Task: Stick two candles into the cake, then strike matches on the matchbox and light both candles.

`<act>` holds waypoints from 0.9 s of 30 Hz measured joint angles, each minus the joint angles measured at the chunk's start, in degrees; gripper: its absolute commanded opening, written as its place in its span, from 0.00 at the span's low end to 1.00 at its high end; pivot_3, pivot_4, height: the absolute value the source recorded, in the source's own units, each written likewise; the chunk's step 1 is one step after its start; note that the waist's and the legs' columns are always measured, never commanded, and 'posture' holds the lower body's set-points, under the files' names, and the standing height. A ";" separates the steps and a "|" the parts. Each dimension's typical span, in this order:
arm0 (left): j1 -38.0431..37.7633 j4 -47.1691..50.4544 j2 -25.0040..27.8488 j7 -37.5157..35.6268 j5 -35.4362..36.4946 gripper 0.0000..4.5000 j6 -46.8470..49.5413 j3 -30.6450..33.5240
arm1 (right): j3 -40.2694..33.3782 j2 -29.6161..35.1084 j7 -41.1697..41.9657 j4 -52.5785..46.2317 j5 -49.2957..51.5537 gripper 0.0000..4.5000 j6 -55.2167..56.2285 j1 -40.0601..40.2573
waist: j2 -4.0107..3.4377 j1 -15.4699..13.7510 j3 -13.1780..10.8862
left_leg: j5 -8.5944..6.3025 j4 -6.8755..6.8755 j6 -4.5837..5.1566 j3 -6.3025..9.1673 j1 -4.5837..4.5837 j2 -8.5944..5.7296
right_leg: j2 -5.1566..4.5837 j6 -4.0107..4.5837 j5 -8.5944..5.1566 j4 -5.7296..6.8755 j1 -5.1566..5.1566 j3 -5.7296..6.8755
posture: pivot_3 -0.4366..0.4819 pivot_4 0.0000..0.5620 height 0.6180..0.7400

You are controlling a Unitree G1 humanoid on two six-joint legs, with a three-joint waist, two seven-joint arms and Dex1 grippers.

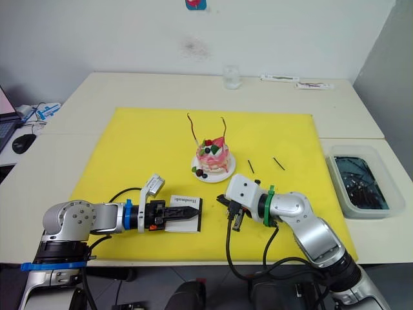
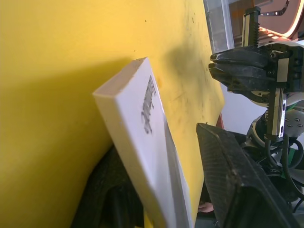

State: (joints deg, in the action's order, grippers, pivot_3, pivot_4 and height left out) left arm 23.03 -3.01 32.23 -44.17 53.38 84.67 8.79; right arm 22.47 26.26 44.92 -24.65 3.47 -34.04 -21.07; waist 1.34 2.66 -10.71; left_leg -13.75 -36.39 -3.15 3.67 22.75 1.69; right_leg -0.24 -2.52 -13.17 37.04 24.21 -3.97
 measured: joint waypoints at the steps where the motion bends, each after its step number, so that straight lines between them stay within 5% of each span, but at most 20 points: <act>1: 0.00 -0.05 0.00 0.00 0.01 0.43 0.04 0.06 | 0.44 0.03 0.02 0.00 -0.08 0.00 0.03 -0.07 | 0.00 0.03 0.00 | 0.00 0.00 0.00 0.00 0.00 0.00 | 0.00 0.00 0.00 0.00 0.00 0.00 | 0.48 0.27 1.00; 27: 1.38 0.03 0.09 2.71 0.37 0.43 3.88 1.22 | 2.62 0.26 0.17 1.20 -0.55 0.00 -0.07 -2.54 | 0.00 0.43 0.00 | 0.00 0.00 0.00 0.01 -0.03 0.01 | 0.02 -0.16 0.09 0.06 -0.02 0.01 | 0.48 0.27 1.00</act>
State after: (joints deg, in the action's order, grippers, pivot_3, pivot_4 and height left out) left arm 24.40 -2.98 32.33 -41.45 53.76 88.55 10.01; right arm 25.10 26.52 45.09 -23.45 2.92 -34.11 -23.60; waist 1.34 3.09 -10.71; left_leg -13.75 -36.39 -3.15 3.69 22.73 1.70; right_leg -0.22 -2.68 -13.07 37.09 24.19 -3.96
